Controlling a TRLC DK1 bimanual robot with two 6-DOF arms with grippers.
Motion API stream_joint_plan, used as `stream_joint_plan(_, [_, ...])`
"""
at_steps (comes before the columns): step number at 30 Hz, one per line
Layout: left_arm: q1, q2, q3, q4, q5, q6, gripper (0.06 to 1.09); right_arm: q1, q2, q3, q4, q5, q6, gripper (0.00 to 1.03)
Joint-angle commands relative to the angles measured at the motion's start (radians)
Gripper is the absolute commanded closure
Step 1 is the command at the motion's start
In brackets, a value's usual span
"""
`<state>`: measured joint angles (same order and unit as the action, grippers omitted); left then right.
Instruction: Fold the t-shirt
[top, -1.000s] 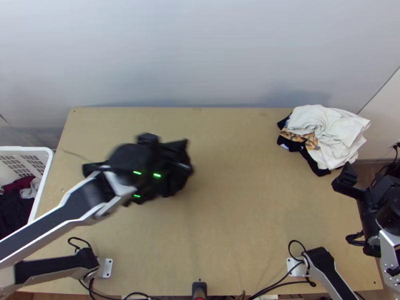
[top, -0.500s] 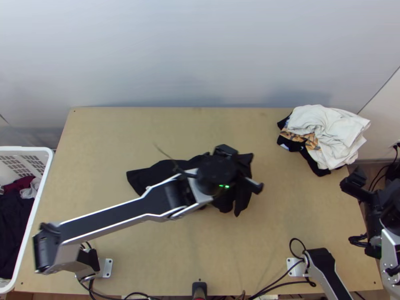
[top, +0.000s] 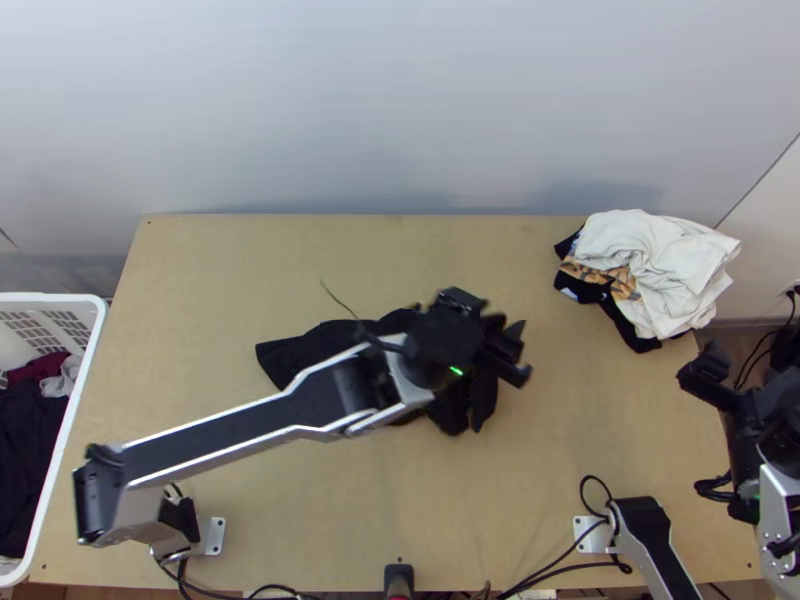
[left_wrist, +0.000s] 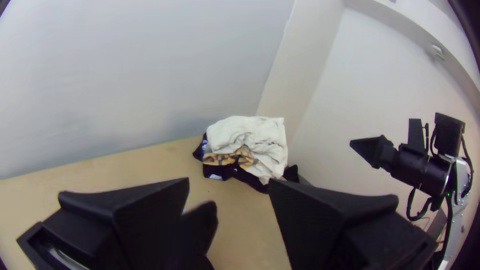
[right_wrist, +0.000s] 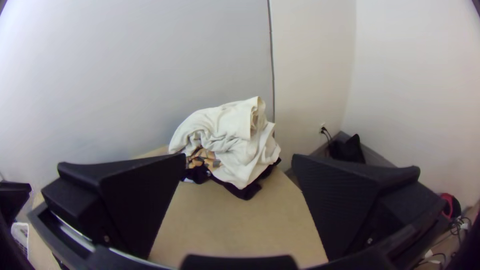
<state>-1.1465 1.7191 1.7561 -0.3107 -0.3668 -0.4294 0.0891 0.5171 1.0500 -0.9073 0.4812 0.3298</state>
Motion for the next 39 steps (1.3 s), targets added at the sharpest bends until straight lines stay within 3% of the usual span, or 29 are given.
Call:
stream_joint_plan(1, [0.071, -0.107, -0.041, -0.140, -0.018, -0.009, 0.15, 0.078, 0.021, -0.019, -0.004, -0.021, 0.012, 0.04])
stream_joint_plan(2, [0.083, -0.131, -0.066, -0.159, -0.018, -0.011, 0.12, 0.092, 0.029, -0.022, -0.004, -0.023, 0.012, 0.04])
stream_joint_plan(9, [0.208, -0.331, -0.279, -0.242, -0.015, -0.012, 0.12, 0.195, 0.084, -0.045, 0.031, -0.033, 0.017, 0.04])
stream_joint_plan(20, [0.493, -0.555, -0.690, -0.251, 0.019, 0.041, 0.13, 0.271, 0.156, -0.053, 0.094, -0.053, 0.017, 0.04])
stream_joint_plan(27, [0.527, -0.564, -0.845, -0.254, 0.051, 0.037, 0.13, 0.285, 0.184, -0.050, 0.113, -0.055, 0.014, 0.04])
stream_joint_plan(31, [0.585, -0.541, -0.916, -0.217, 0.115, 0.029, 0.13, 0.287, 0.190, -0.056, 0.114, -0.061, 0.014, 0.04])
stream_joint_plan(39, [0.673, -0.400, -0.943, -0.165, 0.169, 0.024, 0.17, 0.293, 0.198, -0.062, 0.114, -0.062, 0.011, 0.04])
